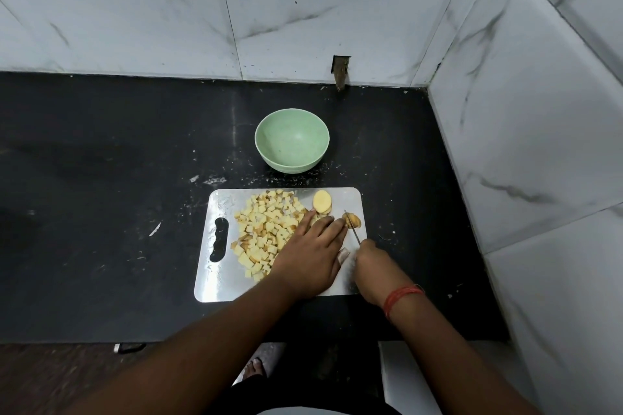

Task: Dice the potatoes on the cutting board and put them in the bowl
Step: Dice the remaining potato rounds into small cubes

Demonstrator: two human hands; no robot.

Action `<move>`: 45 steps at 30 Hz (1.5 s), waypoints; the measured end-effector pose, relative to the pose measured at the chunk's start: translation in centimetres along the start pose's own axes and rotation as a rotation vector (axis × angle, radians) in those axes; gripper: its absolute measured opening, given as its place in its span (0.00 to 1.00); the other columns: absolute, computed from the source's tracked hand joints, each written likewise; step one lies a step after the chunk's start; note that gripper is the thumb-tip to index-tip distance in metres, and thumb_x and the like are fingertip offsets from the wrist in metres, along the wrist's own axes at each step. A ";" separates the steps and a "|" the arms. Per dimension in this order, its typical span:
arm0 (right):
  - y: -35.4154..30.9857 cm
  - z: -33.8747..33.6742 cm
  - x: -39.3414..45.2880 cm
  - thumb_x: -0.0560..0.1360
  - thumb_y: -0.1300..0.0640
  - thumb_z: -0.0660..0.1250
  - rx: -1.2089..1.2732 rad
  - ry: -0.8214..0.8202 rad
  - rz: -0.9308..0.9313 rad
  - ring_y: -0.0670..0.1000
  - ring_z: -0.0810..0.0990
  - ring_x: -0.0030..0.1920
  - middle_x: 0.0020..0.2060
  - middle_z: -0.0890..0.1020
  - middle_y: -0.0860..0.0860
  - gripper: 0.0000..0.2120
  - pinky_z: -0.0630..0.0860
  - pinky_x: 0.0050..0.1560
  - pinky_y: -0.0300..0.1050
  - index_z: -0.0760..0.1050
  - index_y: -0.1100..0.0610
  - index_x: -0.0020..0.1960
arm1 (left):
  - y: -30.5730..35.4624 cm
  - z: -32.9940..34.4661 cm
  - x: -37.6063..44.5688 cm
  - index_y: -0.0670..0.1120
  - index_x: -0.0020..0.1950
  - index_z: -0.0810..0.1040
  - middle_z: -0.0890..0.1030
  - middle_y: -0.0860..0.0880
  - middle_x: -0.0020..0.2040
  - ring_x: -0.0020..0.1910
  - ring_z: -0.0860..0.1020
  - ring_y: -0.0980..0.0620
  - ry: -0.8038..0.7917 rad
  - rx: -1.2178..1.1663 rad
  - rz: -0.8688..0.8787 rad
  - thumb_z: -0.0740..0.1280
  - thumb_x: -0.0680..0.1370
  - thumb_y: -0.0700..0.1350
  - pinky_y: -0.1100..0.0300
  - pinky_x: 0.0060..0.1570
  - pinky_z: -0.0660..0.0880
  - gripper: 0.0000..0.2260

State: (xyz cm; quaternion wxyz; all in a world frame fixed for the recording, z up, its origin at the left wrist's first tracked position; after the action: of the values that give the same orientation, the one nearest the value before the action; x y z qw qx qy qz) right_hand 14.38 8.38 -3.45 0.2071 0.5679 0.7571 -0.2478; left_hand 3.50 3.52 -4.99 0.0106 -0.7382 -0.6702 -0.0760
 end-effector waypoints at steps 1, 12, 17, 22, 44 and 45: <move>0.0 0.0 0.2 0.79 0.61 0.59 -0.021 -0.021 0.048 0.57 0.76 0.63 0.63 0.75 0.60 0.20 0.73 0.60 0.49 0.61 0.61 0.70 | 0.0 0.0 0.0 0.44 0.77 0.70 0.70 0.46 0.76 0.74 0.67 0.45 -0.002 0.001 -0.001 0.52 0.86 0.57 0.41 0.79 0.55 0.25; 0.3 0.5 -1.1 0.79 0.63 0.56 0.005 -0.022 -0.141 0.60 0.79 0.57 0.57 0.78 0.61 0.15 0.74 0.54 0.50 0.65 0.64 0.65 | 0.1 -0.2 0.0 0.43 0.77 0.71 0.70 0.47 0.75 0.74 0.67 0.45 -0.032 0.017 -0.005 0.51 0.85 0.57 0.41 0.78 0.55 0.26; 1.7 2.2 -2.0 0.80 0.63 0.57 -0.004 -0.035 -0.094 0.56 0.80 0.54 0.55 0.79 0.59 0.16 0.73 0.49 0.45 0.63 0.64 0.67 | 0.2 -0.1 0.0 0.44 0.77 0.70 0.69 0.46 0.76 0.75 0.66 0.44 -0.048 0.030 -0.001 0.50 0.85 0.57 0.41 0.78 0.54 0.26; 3.5 2.0 -3.6 0.81 0.61 0.56 0.142 -0.045 -0.080 0.55 0.80 0.52 0.53 0.79 0.58 0.10 0.73 0.48 0.45 0.68 0.62 0.61 | 0.3 -0.2 -0.1 0.43 0.77 0.69 0.70 0.46 0.76 0.75 0.65 0.44 -0.044 0.041 0.007 0.50 0.86 0.57 0.41 0.79 0.53 0.27; 0.8 -3.0 3.2 0.76 0.60 0.63 0.479 0.380 -0.162 0.56 0.79 0.41 0.40 0.79 0.54 0.05 0.78 0.43 0.50 0.72 0.56 0.41 | -1.0 -1.8 1.8 0.46 0.77 0.70 0.73 0.49 0.74 0.77 0.63 0.46 -0.143 -0.123 0.007 0.40 0.79 0.60 0.47 0.79 0.45 0.35; 0.8 -2.6 3.0 0.76 0.59 0.64 0.499 0.358 -0.157 0.56 0.79 0.41 0.39 0.80 0.54 0.05 0.77 0.43 0.49 0.72 0.56 0.41 | -1.2 -1.7 1.8 0.46 0.76 0.71 0.74 0.50 0.73 0.77 0.63 0.47 -0.149 -0.138 0.026 0.41 0.80 0.60 0.47 0.79 0.46 0.34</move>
State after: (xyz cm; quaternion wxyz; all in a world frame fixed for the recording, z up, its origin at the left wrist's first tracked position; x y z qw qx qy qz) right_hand 14.27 12.44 -3.27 -0.0948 0.5754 0.7390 -0.3373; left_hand 2.25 5.27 -3.14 -0.0892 -0.7493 -0.6528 -0.0670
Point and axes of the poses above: each hand's wrist, its own x-axis towards the middle knuckle, its own z-axis out of the palm, y = z × x, the point moved 6 cm from there along x, towards the middle knuckle
